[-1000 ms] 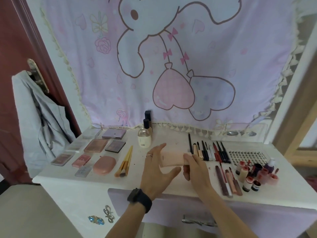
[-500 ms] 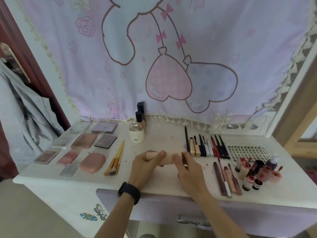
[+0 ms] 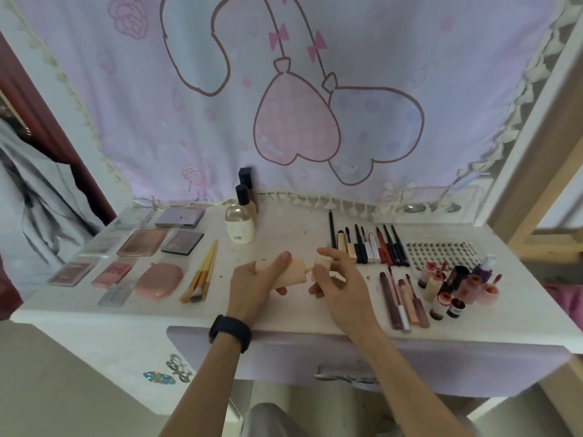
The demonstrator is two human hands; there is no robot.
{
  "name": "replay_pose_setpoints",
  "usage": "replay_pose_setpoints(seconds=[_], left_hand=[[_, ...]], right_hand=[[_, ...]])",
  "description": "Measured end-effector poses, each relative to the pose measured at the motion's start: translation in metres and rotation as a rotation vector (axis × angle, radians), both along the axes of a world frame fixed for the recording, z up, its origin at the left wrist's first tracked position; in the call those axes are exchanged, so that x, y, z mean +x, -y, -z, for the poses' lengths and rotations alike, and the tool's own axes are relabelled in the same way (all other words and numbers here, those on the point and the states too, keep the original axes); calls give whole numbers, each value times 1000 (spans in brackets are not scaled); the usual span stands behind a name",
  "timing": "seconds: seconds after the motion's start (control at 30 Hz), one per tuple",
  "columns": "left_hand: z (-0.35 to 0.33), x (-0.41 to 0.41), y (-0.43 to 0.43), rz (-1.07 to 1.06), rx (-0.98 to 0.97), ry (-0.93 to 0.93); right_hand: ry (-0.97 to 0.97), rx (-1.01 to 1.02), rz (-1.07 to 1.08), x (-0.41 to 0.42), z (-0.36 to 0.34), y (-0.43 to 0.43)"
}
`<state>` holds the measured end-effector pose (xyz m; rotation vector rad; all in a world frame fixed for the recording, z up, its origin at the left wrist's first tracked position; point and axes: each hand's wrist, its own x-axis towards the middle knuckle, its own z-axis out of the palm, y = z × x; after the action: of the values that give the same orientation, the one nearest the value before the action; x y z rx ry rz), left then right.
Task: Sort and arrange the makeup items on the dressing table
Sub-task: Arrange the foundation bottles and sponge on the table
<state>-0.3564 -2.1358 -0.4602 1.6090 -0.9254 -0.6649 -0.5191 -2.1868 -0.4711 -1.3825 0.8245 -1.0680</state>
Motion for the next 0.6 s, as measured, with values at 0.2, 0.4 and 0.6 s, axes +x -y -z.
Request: replay_pose_setpoints(seconds=[0.2, 0.4, 0.6], left_hand=[[-1, 0, 0, -7, -10, -39], [1, 6, 2, -1, -61, -90], [-9, 19, 19, 115, 0, -188]], right_hand=[[13, -1, -24, -1, 3, 1], [136, 58, 20, 0, 3, 2], [149, 70, 62, 4, 7, 4]])
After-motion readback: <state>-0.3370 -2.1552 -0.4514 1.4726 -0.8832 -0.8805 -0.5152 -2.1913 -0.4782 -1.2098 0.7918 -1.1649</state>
